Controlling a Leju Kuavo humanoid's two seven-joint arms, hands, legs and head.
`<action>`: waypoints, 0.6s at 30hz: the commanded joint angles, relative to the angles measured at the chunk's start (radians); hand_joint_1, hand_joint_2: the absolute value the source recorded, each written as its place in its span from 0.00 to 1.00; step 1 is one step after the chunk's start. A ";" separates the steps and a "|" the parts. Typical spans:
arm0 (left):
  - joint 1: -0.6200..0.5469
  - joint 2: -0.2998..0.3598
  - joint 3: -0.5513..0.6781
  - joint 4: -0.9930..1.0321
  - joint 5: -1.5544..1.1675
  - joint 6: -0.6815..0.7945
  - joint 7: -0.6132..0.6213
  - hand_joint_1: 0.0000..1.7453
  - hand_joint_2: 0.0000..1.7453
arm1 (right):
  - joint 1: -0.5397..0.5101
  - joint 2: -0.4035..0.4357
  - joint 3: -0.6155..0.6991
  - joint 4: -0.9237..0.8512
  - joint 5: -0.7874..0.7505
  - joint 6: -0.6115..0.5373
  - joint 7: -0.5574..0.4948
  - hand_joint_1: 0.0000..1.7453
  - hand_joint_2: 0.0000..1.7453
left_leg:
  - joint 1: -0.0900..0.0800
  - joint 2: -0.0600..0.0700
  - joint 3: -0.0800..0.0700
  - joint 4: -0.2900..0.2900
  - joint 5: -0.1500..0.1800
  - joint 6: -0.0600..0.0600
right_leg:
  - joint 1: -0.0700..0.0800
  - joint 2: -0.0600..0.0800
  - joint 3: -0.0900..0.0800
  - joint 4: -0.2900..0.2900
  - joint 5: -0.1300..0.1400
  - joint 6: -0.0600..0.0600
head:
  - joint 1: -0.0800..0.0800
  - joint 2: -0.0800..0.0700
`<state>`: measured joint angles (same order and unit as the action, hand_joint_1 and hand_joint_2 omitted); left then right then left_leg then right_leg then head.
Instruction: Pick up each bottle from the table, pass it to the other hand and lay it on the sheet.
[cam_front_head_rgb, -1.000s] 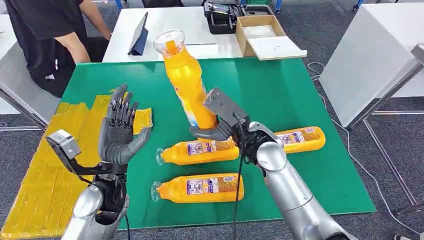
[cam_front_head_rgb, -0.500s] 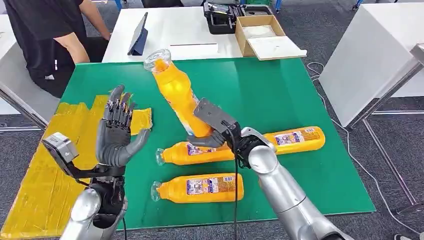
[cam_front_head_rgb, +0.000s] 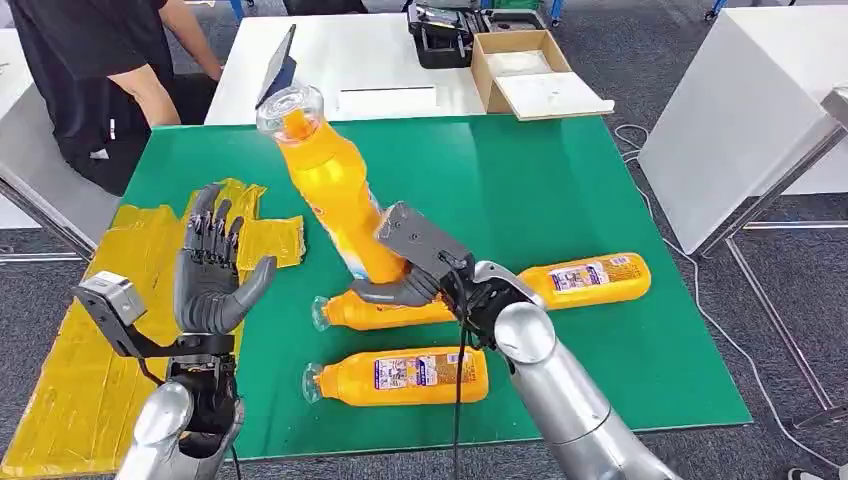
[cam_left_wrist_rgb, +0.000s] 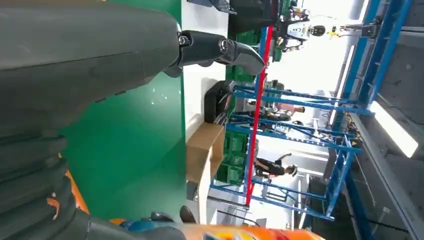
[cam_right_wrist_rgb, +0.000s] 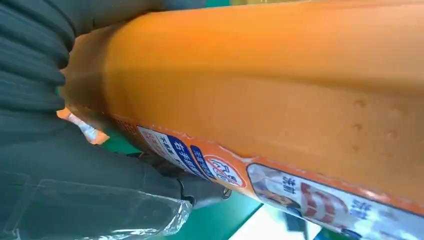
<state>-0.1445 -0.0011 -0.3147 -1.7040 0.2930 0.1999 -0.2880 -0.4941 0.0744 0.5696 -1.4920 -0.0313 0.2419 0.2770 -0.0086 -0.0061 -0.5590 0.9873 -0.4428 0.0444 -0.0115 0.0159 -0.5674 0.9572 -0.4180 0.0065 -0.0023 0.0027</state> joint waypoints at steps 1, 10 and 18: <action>-0.033 -0.016 -0.006 0.077 -0.009 0.013 0.000 0.00 1.00 | -0.022 -0.029 0.093 -0.014 -0.098 0.030 -0.003 1.00 1.00 | 0.000 -0.001 0.001 0.000 0.000 -0.002 | 0.000 -0.002 0.001 0.000 0.000 -0.001 | 0.000 0.000; -0.026 -0.009 -0.009 0.060 -0.036 0.044 -0.010 0.00 1.00 | -0.051 -0.021 0.115 0.025 -0.137 0.040 -0.012 1.00 1.00 | 0.000 0.000 0.001 0.000 0.000 -0.002 | 0.000 -0.001 0.001 0.000 0.000 -0.001 | 0.000 0.000; -0.008 -0.003 0.002 0.034 -0.040 0.051 -0.012 0.00 1.00 | -0.058 -0.015 0.117 0.045 -0.143 0.042 -0.016 1.00 1.00 | 0.000 0.001 0.001 0.000 0.000 -0.003 | 0.000 0.000 0.001 0.000 0.000 -0.001 | 0.000 0.000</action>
<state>-0.1434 -0.0095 -0.3174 -1.6934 0.2556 0.2476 -0.3017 -0.4952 0.0732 0.6481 -1.5057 -0.1675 0.2804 0.2663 -0.0084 -0.0061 -0.5591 0.9872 -0.4428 0.0444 -0.0115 0.0159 -0.5673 0.9573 -0.4180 0.0065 -0.0019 0.0027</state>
